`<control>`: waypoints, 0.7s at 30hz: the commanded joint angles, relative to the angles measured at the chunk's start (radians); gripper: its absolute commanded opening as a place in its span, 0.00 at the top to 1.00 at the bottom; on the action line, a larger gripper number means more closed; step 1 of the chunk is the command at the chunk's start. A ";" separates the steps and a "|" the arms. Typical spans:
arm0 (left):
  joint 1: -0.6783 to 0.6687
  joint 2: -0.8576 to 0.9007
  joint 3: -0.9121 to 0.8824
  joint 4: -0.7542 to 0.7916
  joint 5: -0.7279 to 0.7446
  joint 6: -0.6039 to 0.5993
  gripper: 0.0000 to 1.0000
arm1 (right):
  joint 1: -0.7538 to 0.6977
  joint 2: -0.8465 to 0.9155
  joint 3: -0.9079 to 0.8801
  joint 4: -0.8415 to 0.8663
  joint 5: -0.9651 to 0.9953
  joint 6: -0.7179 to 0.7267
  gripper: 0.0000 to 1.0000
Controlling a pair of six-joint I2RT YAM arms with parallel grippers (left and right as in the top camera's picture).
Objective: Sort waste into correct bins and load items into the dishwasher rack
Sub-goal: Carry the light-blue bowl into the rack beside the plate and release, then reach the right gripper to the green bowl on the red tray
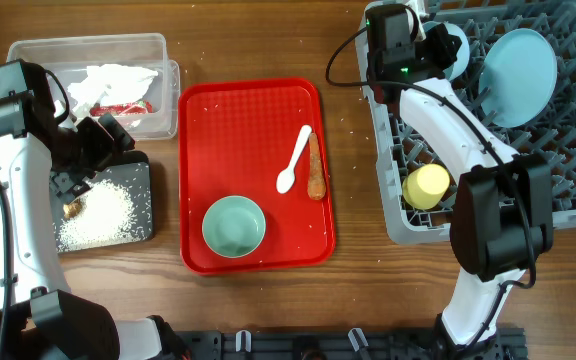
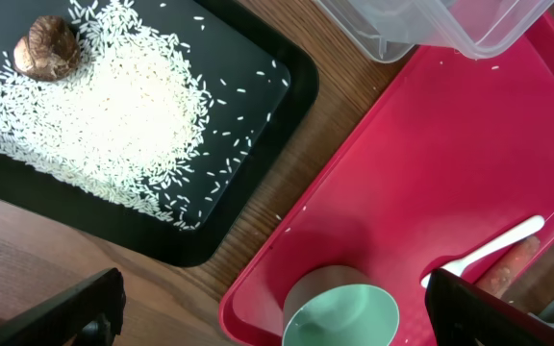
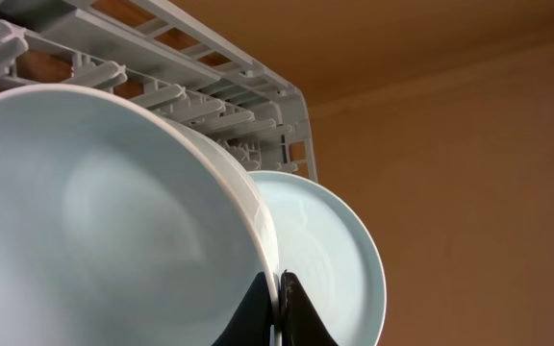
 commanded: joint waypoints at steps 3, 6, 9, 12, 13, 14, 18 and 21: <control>0.003 -0.006 0.012 0.000 0.012 -0.002 0.00 | 0.031 0.025 0.006 -0.005 -0.068 -0.023 0.96; 0.003 -0.006 0.012 0.000 0.012 -0.002 0.00 | 0.044 0.025 0.006 -0.013 -0.090 -0.024 0.96; 0.003 -0.006 0.012 0.000 0.012 -0.002 0.00 | 0.048 0.030 0.006 -0.029 -0.091 -0.025 0.96; 0.003 -0.006 0.012 0.000 0.012 -0.002 0.00 | 0.050 0.032 0.006 -0.063 -0.128 -0.024 0.94; 0.003 -0.006 0.012 0.000 0.012 -0.002 0.00 | 0.050 0.032 0.006 -0.075 -0.144 -0.024 0.94; 0.003 -0.006 0.012 0.000 0.012 -0.002 0.00 | 0.050 0.032 0.006 -0.081 -0.150 -0.024 0.93; 0.003 -0.006 0.012 0.000 0.012 -0.002 0.00 | 0.055 0.032 0.005 -0.083 -0.150 -0.024 0.61; 0.003 -0.006 0.012 0.000 0.012 -0.002 0.00 | 0.089 0.032 0.005 -0.087 -0.150 -0.025 0.45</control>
